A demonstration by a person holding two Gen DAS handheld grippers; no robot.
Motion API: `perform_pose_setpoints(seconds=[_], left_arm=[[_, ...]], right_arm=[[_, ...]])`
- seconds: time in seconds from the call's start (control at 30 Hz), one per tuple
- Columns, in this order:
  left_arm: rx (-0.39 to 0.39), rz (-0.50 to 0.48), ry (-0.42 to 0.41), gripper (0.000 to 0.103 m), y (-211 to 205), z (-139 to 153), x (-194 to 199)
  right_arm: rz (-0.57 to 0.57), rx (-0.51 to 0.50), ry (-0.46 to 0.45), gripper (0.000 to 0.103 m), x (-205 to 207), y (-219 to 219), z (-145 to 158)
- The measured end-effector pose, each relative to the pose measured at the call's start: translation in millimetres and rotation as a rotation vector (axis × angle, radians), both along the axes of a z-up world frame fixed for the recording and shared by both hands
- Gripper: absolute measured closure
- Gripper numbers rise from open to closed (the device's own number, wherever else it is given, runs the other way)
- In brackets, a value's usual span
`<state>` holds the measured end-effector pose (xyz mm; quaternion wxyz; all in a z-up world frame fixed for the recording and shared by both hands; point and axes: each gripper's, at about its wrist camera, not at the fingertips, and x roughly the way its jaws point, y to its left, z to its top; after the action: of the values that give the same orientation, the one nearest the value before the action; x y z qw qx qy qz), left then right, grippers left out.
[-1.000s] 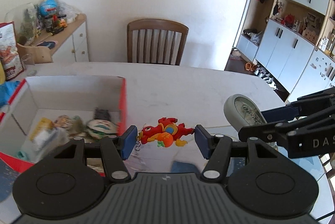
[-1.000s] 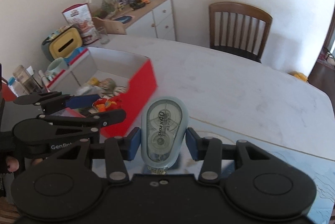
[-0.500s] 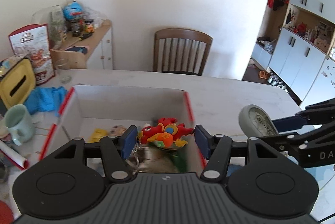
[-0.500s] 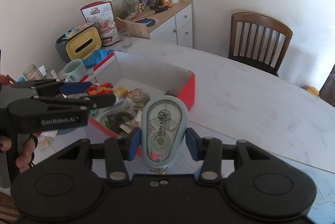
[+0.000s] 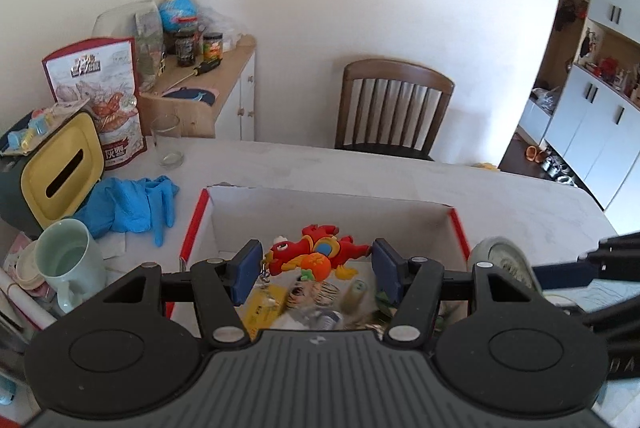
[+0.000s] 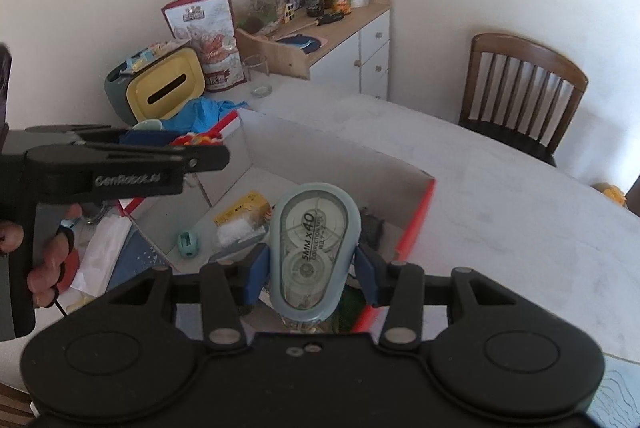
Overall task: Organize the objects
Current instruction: 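Carry the keychain with left tool while right tool carries the dispenser over the box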
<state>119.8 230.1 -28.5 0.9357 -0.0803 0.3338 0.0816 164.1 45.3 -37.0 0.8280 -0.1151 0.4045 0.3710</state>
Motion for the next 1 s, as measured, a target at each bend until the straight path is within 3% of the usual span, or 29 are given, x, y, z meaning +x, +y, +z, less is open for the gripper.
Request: perform_pose_setpoints(seconds=[0.43, 0.57, 1.0], left_arm=[[0.084, 0.004, 0.131, 0.043, 26, -62, 58], [0.069, -0.001, 0.17, 0.043, 29, -78, 75], [0.068, -0.045, 0.293, 0.043, 21, -99, 106]], right_arm=[[0.022, -0.083, 0.021, 0.058, 19, 51, -53], [0.023, -0.113, 0.029, 0.058, 22, 58, -67], [0.026, -0.135, 0.062, 0.058, 31, 69, -92]])
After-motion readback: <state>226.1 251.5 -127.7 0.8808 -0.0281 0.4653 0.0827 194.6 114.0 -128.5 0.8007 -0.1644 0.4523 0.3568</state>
